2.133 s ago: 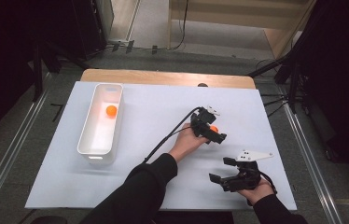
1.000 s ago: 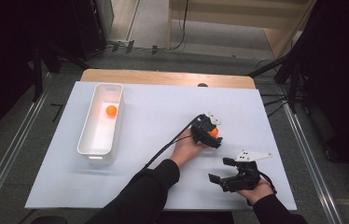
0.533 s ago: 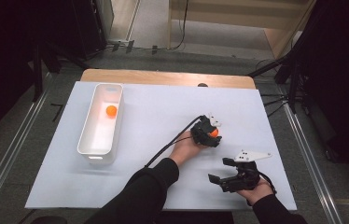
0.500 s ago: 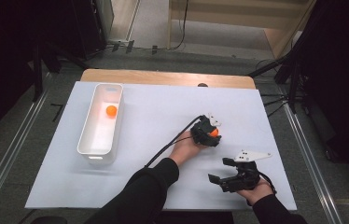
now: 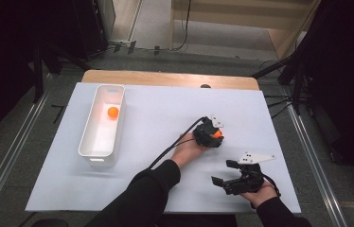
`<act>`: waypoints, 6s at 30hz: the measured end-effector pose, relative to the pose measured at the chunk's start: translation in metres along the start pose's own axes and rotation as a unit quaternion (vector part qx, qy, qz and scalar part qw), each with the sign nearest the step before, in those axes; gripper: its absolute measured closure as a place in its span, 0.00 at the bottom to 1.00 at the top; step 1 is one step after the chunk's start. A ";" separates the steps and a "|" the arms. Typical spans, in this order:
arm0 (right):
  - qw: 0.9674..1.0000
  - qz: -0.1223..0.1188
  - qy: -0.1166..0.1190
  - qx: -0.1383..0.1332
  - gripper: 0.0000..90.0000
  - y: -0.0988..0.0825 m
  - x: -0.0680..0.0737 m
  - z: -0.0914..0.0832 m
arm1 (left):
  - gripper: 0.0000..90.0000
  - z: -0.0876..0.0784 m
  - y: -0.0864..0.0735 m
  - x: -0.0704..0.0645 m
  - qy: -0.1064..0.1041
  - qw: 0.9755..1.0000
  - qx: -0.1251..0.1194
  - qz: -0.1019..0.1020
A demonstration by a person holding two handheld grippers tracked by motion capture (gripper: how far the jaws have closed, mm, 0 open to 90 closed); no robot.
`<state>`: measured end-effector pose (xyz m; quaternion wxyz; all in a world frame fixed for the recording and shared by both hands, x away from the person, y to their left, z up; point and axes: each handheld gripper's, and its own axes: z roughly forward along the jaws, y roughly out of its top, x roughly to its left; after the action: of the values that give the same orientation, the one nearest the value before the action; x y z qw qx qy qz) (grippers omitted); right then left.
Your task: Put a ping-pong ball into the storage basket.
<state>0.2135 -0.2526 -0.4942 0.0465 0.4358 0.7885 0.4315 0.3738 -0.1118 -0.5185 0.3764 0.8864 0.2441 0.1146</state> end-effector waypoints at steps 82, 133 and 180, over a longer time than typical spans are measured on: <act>1.000 -0.005 -0.003 0.004 0.06 0.000 0.000 0.002 | 0.56 -0.139 0.002 0.023 -0.100 0.994 0.026 -0.038; 1.000 -0.005 -0.002 0.003 0.06 0.001 0.001 0.002 | 0.56 -0.203 0.000 0.072 -0.057 0.996 0.040 -0.063; 1.000 -0.016 -0.001 0.005 0.06 0.013 -0.002 0.010 | 0.56 -0.251 -0.026 0.120 0.003 0.992 0.027 -0.124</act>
<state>0.2273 -0.2446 -0.4913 0.0518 0.4237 0.7976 0.4261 0.3702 0.1193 -0.3616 0.3626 0.8590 0.3560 0.0627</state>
